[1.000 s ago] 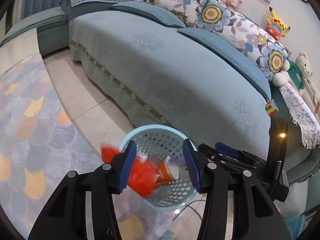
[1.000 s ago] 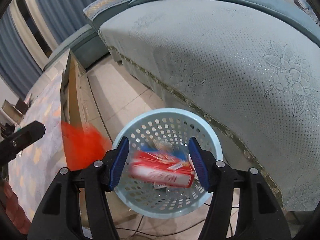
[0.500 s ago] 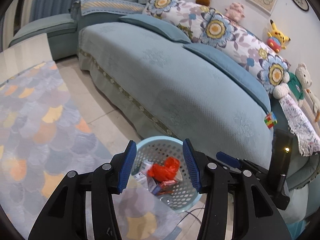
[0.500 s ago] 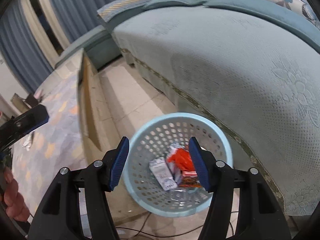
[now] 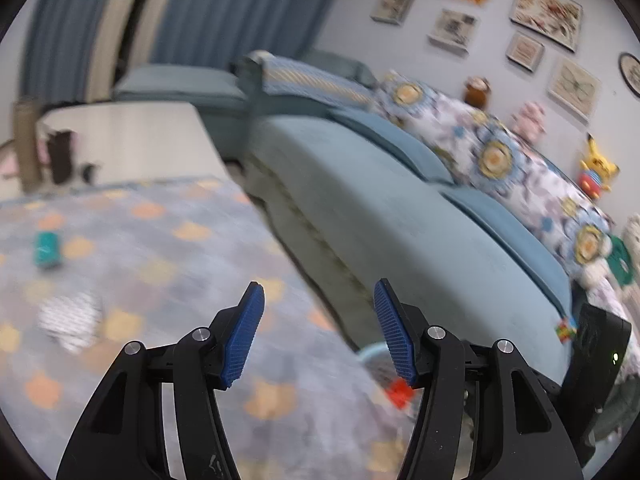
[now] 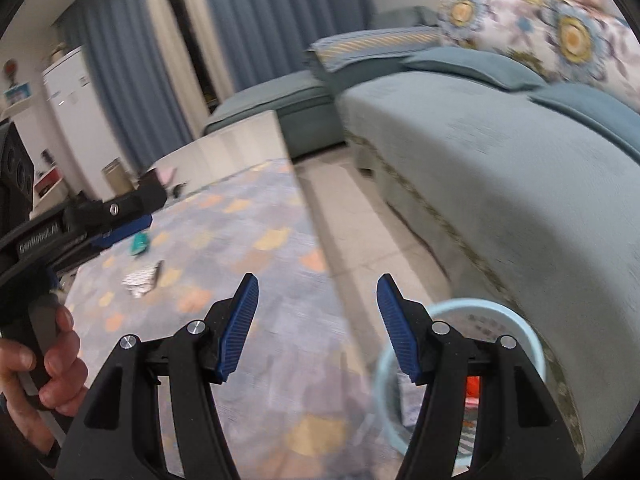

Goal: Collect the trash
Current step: 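Return both tools to the table toward the teal packet and heart-print paper, then grasp the teal packet with the left tool while the right tool grasps the heart-print paper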

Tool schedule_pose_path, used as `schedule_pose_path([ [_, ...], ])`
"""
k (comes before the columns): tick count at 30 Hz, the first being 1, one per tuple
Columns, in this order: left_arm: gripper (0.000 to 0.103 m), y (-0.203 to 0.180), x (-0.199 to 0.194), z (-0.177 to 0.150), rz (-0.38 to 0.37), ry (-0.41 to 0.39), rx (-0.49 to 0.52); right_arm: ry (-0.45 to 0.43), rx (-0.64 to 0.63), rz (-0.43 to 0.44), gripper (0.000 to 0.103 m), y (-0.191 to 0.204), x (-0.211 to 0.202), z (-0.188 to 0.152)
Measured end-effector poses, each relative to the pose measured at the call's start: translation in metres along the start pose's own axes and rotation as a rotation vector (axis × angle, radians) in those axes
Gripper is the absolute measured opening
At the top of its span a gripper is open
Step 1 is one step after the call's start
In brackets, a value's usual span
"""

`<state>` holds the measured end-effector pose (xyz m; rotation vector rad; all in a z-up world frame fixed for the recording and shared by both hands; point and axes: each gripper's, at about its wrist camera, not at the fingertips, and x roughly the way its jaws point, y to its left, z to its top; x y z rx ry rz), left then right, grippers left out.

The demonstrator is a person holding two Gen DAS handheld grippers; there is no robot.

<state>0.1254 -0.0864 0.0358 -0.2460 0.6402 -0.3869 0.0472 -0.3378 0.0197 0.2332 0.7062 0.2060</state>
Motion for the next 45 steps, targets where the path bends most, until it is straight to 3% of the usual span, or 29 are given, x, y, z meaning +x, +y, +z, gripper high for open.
schedule_pose_path([
  [10, 0.059, 0.12, -0.069, 0.031, 0.235, -0.147, -0.123, 0.014, -0.163, 0.105, 0.058, 0.121, 0.052, 0.017],
  [16, 0.059, 0.184, -0.075, 0.044, 0.355, -0.135, -0.172, 0.049, -0.27, 0.167, 0.058, 0.19, 0.095, 0.018],
  [22, 0.059, 0.247, -0.043, 0.047, 0.397, -0.05, -0.197, 0.1, -0.386, 0.21, 0.058, 0.246, 0.144, 0.009],
  [28, 0.059, 0.293, 0.013, 0.036, 0.37, 0.05, -0.266, 0.169, -0.432, 0.24, 0.058, 0.276, 0.195, -0.005],
  [36, 0.059, 0.316, 0.059, 0.021, 0.407, 0.126, -0.291, 0.216, -0.487, 0.252, 0.069, 0.286, 0.225, -0.025],
  [41, 0.056, 0.313, 0.072, 0.019, 0.425, 0.144, -0.242, 0.236, -0.504, 0.248, 0.076, 0.296, 0.234, -0.024],
  [43, 0.04, 0.312, 0.074, 0.019, 0.435, 0.147, -0.222, 0.265, -0.522, 0.241, 0.079, 0.302, 0.242, -0.025],
  [45, 0.038, 0.313, 0.071, 0.018, 0.429, 0.143, -0.223, 0.333, -0.543, 0.235, 0.079, 0.306, 0.253, -0.03],
])
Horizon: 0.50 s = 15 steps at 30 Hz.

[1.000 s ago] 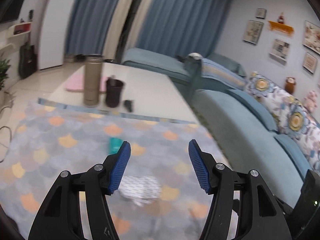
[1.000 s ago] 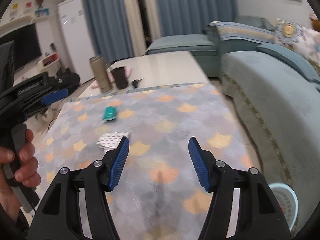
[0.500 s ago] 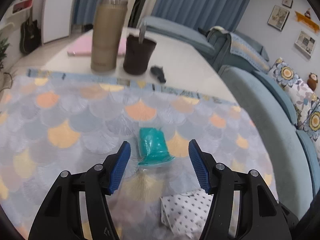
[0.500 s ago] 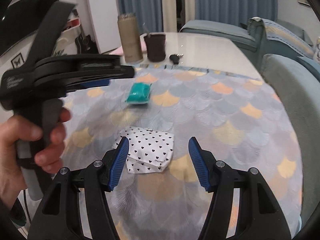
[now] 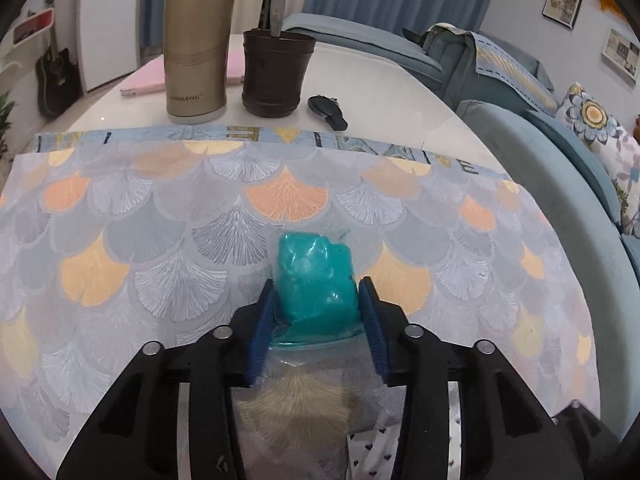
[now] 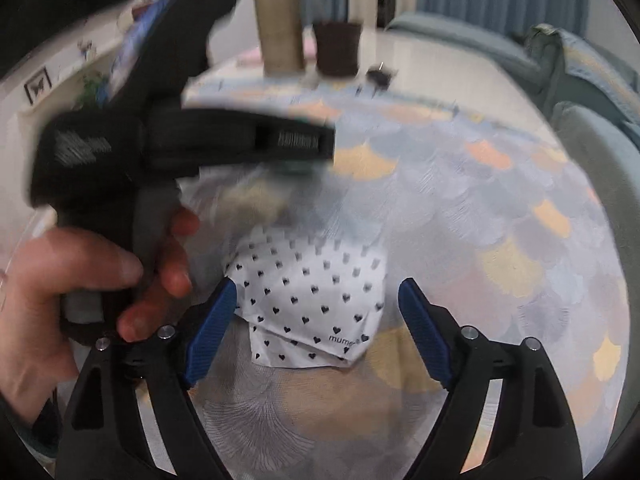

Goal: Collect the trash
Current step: 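Grasp the teal packet with the left tool while the right tool grasps the heart-print paper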

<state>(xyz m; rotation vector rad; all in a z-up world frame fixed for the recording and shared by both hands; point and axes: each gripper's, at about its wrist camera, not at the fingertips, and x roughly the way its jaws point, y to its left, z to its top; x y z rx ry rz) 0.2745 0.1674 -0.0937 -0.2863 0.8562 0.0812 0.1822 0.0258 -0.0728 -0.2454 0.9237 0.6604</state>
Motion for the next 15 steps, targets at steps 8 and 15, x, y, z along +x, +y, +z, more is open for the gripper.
schedule_pose_path([
  [8, 0.036, 0.004, -0.005, -0.005, -0.017, -0.018, -0.005, -0.017, 0.025, 0.033, 0.049, -0.006, -0.001, 0.0],
  [15, 0.036, 0.007, -0.02, -0.009, -0.073, -0.054, -0.015, -0.06, 0.023, 0.068, 0.017, -0.009, -0.011, -0.001],
])
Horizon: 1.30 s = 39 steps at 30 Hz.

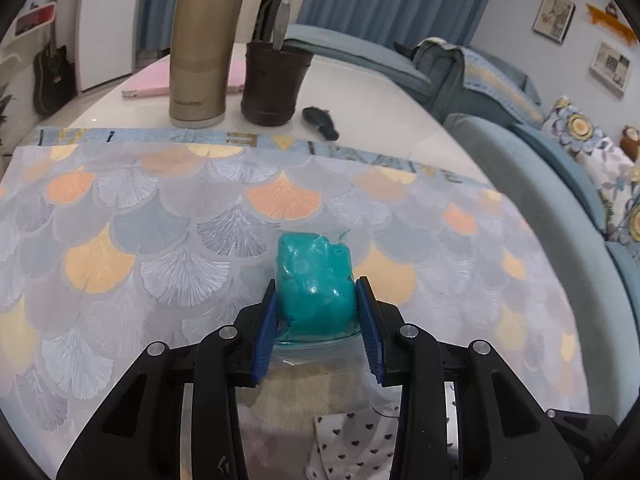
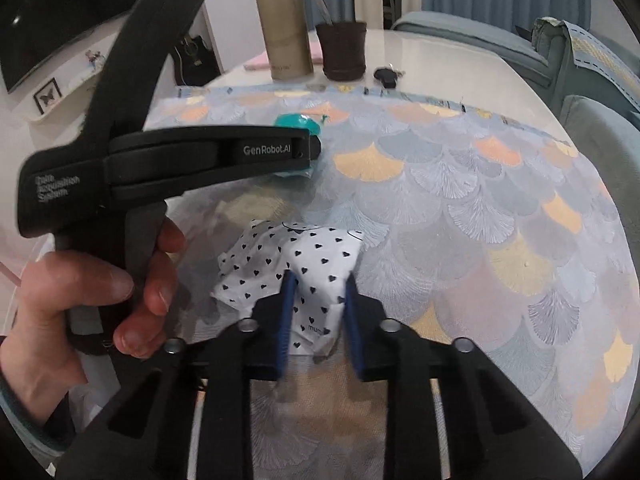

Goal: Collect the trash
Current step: 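Grasp the teal packet with the left tool while the right tool grasps the heart-print paper, then carry the teal packet and paper over the wastebasket and open both tools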

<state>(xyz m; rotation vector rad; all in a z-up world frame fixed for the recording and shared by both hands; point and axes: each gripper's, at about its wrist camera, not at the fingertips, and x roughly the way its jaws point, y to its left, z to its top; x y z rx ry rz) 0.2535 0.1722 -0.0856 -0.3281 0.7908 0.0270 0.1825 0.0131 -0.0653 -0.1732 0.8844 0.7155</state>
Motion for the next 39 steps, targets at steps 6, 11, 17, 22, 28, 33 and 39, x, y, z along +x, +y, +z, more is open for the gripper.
schedule_pose_path([
  [6, 0.036, -0.014, -0.036, 0.002, -0.046, -0.046, 0.037, -0.09, 0.006, 0.04, 0.006, 0.001, -0.028, -0.01],
  [11, 0.036, -0.047, -0.077, 0.003, -0.102, -0.088, 0.085, -0.149, 0.031, 0.005, 0.003, -0.009, -0.072, -0.021],
  [17, 0.036, -0.109, -0.129, -0.005, -0.197, -0.126, 0.153, -0.248, 0.069, -0.074, 0.003, -0.03, -0.16, -0.038],
  [22, 0.036, -0.169, -0.17, -0.015, -0.292, -0.158, 0.209, -0.331, 0.126, -0.143, 0.003, -0.055, -0.237, -0.059],
  [28, 0.036, -0.252, -0.204, -0.041, -0.41, -0.168, 0.285, -0.4, 0.196, -0.249, 0.003, -0.092, -0.327, -0.095],
  [33, 0.036, -0.318, -0.208, -0.074, -0.494, -0.13, 0.342, -0.419, 0.28, -0.338, 0.003, -0.128, -0.374, -0.139],
  [39, 0.036, -0.38, -0.185, -0.121, -0.568, -0.032, 0.398, -0.391, 0.43, -0.434, 0.003, -0.188, -0.397, -0.203],
])
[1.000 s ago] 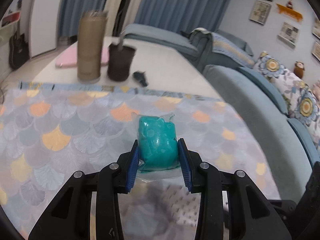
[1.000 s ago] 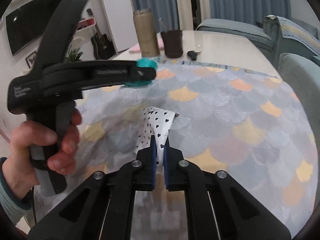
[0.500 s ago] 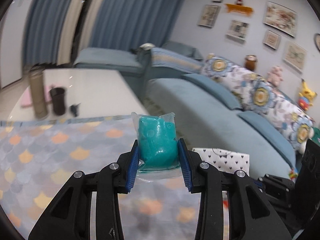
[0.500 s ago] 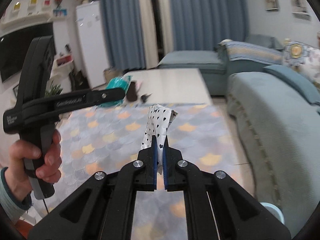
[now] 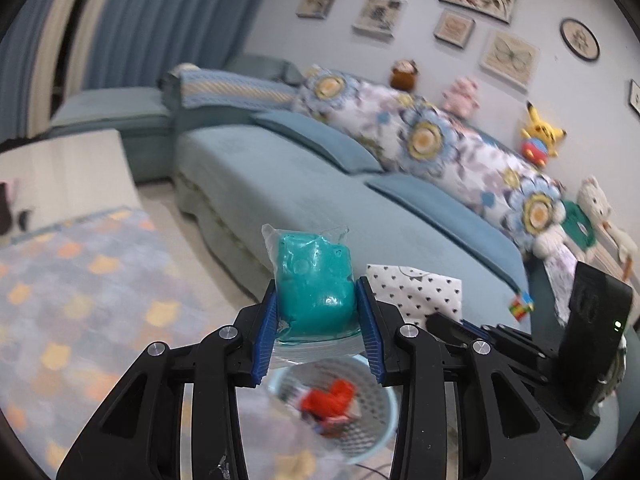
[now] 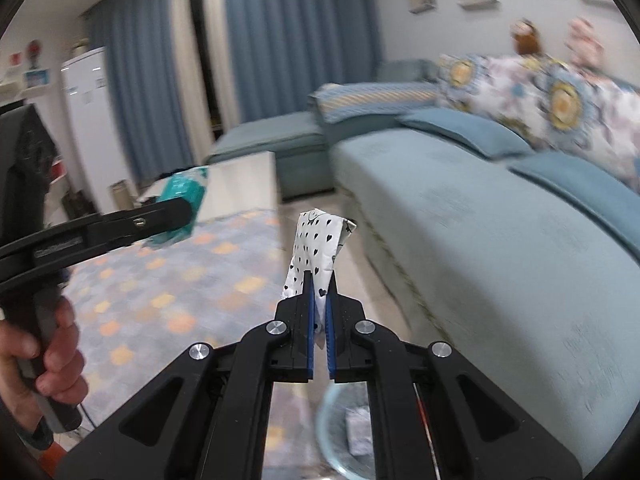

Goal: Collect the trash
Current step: 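Carry the teal packet and paper over the wastebasket and open both tools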

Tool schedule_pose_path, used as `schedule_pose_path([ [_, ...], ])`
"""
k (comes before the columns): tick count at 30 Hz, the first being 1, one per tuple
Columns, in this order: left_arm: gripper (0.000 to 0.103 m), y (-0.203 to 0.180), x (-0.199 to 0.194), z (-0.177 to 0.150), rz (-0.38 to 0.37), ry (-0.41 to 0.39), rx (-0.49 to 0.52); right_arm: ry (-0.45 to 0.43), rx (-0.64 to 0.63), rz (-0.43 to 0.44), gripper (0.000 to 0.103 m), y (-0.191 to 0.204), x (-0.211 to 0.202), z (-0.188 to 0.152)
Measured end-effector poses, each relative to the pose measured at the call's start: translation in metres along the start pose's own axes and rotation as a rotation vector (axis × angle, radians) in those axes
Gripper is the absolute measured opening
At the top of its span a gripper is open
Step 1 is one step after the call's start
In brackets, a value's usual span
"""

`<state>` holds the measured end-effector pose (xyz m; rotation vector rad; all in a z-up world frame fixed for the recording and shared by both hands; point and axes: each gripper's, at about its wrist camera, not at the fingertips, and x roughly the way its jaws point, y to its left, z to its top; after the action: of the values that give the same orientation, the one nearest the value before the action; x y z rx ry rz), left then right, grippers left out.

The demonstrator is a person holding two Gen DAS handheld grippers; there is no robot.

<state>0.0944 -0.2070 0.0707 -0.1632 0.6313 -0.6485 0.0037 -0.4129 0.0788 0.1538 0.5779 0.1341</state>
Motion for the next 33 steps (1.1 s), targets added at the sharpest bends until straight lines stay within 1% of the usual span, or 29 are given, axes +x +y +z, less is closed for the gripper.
schedule_pose_path([
  [2, 0.036, -0.013, 0.022, -0.01, -0.021, 0.038, 0.009, 0.019, 0.037, -0.033, 0.003, -0.025, -0.001, -0.014],
  [6, 0.036, -0.034, 0.068, -0.034, -0.046, 0.125, 0.034, 0.055, 0.077, -0.108, 0.003, -0.058, 0.007, -0.039],
  [8, 0.036, -0.036, 0.086, -0.047, -0.048, 0.167, 0.041, 0.077, 0.097, -0.122, 0.003, -0.07, 0.011, -0.047],
  [10, 0.036, -0.037, 0.104, -0.06, -0.05, 0.214, 0.042, 0.127, 0.128, -0.134, 0.003, -0.085, 0.023, -0.059],
  [14, 0.037, -0.035, 0.126, -0.078, -0.043, 0.288, 0.048, 0.204, 0.175, -0.149, 0.004, -0.103, 0.044, -0.077],
  [15, 0.04, -0.034, 0.131, -0.082, -0.04, 0.308, 0.047, 0.223, 0.186, -0.151, 0.004, -0.106, 0.049, -0.081],
  [16, 0.045, -0.033, 0.135, -0.085, -0.037, 0.323, 0.043, 0.245, 0.197, -0.145, 0.004, -0.109, 0.055, -0.085],
  [17, 0.048, -0.03, 0.138, -0.088, -0.036, 0.333, 0.037, 0.264, 0.209, -0.146, 0.005, -0.111, 0.06, -0.089],
  [19, 0.056, -0.025, 0.139, -0.091, -0.035, 0.348, 0.029, 0.294, 0.221, -0.156, 0.005, -0.114, 0.068, -0.094],
  [20, 0.059, -0.023, 0.139, -0.091, -0.033, 0.35, 0.023, 0.308, 0.229, -0.152, 0.007, -0.116, 0.072, -0.097],
  [22, 0.069, -0.019, 0.137, -0.091, -0.021, 0.338, 0.015, 0.333, 0.243, -0.131, 0.008, -0.118, 0.078, -0.099],
  [23, 0.07, -0.017, 0.133, -0.089, -0.012, 0.321, 0.009, 0.339, 0.25, -0.115, 0.008, -0.119, 0.079, -0.102],
  [25, 0.071, -0.015, 0.125, -0.085, -0.002, 0.291, 0.009, 0.336, 0.263, -0.114, 0.008, -0.118, 0.076, -0.105],
  [27, 0.071, -0.015, 0.111, -0.08, 0.022, 0.26, 0.027, 0.327, 0.268, -0.116, 0.013, -0.117, 0.071, -0.104],
  [29, 0.071, -0.016, 0.093, -0.074, 0.028, 0.224, 0.034, 0.315, 0.268, -0.117, 0.023, -0.117, 0.063, -0.103],
  [31, 0.072, -0.017, 0.073, -0.069, 0.037, 0.185, 0.036, 0.294, 0.262, -0.128, 0.027, -0.113, 0.051, -0.1],
  [32, 0.073, -0.018, 0.055, -0.066, 0.064, 0.143, 0.046, 0.28, 0.258, -0.129, 0.03, -0.11, 0.045, -0.098],
  [33, 0.077, -0.02, 0.045, -0.063, 0.082, 0.116, 0.051, 0.254, 0.25, -0.135, 0.034, -0.105, 0.036, -0.094],
])
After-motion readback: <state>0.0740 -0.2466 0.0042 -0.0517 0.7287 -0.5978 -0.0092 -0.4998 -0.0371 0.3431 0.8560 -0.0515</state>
